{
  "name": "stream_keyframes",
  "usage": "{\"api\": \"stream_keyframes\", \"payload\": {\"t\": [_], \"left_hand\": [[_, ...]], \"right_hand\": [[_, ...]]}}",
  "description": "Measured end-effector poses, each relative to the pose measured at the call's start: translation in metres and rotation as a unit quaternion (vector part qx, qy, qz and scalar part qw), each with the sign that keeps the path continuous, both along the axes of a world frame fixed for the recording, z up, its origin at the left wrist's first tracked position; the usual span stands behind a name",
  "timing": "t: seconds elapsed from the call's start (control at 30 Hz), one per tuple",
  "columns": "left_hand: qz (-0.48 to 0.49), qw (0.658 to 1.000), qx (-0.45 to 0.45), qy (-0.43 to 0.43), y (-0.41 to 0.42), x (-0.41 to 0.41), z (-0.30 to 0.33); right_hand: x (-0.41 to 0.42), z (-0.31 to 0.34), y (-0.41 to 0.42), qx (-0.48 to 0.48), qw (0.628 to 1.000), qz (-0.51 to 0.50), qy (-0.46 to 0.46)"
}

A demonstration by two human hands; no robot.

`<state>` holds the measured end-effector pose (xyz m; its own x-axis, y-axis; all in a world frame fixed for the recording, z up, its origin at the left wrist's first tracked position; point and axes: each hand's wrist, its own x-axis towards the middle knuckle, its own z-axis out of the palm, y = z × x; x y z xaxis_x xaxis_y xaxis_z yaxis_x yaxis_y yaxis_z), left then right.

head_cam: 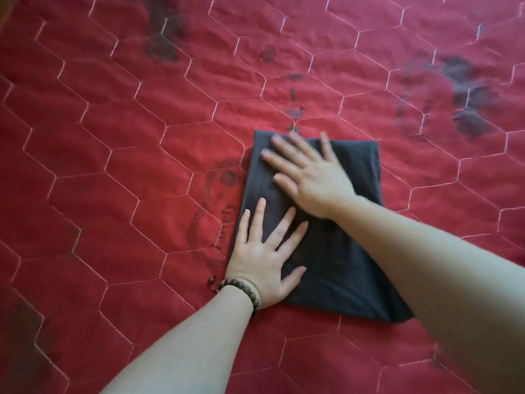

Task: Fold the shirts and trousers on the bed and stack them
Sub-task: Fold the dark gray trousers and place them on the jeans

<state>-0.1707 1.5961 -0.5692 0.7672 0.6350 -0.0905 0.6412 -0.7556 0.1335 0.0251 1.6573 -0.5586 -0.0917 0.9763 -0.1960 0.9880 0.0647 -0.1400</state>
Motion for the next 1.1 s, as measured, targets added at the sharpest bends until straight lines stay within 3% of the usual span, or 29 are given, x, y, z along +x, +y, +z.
{"api": "stream_keyframes", "payload": {"t": [0.13, 0.2, 0.3, 0.4, 0.6, 0.7, 0.77, 0.83, 0.93, 1.0, 1.1], "left_hand": [[-0.001, 1.0, 0.003, -0.005, -0.001, -0.001, -0.002], [-0.002, 1.0, 0.0, -0.007, 0.0, 0.0, -0.002], [-0.002, 1.0, 0.001, -0.005, -0.001, 0.0, -0.002], [-0.002, 1.0, 0.005, -0.014, -0.002, 0.001, -0.003], [-0.006, 1.0, 0.016, -0.018, -0.002, 0.0, -0.006], [-0.007, 0.999, 0.021, -0.025, -0.002, -0.001, -0.006], [-0.006, 0.999, 0.025, -0.027, -0.002, -0.001, -0.007], [-0.01, 0.999, 0.025, -0.027, -0.002, -0.001, -0.007], [-0.012, 0.999, 0.025, -0.03, -0.002, -0.001, -0.007], [-0.011, 0.999, 0.031, -0.029, -0.002, 0.0, -0.009], [-0.012, 0.999, 0.036, -0.031, -0.002, -0.001, -0.01]], "right_hand": [[0.051, 0.005, 0.052, -0.025, 0.979, -0.175, -0.105], [0.052, 0.016, 0.057, 0.063, 0.973, -0.193, -0.109], [0.011, 0.024, 0.013, 0.195, 0.977, -0.081, 0.001], [-0.015, 0.008, -0.058, 0.105, 0.991, 0.088, 0.009], [0.057, 0.002, -0.03, -0.016, 0.988, -0.127, -0.089], [0.08, 0.01, -0.022, 0.004, 0.973, -0.201, -0.115], [0.062, 0.016, -0.031, 0.086, 0.971, -0.201, -0.093], [0.019, 0.016, -0.059, 0.154, 0.979, -0.132, -0.024], [-0.016, 0.008, -0.112, 0.087, 0.994, -0.069, 0.015], [0.008, 0.001, -0.132, 0.022, 0.988, -0.154, -0.006], [0.05, 0.002, -0.149, -0.047, 0.939, -0.34, -0.017]]}}
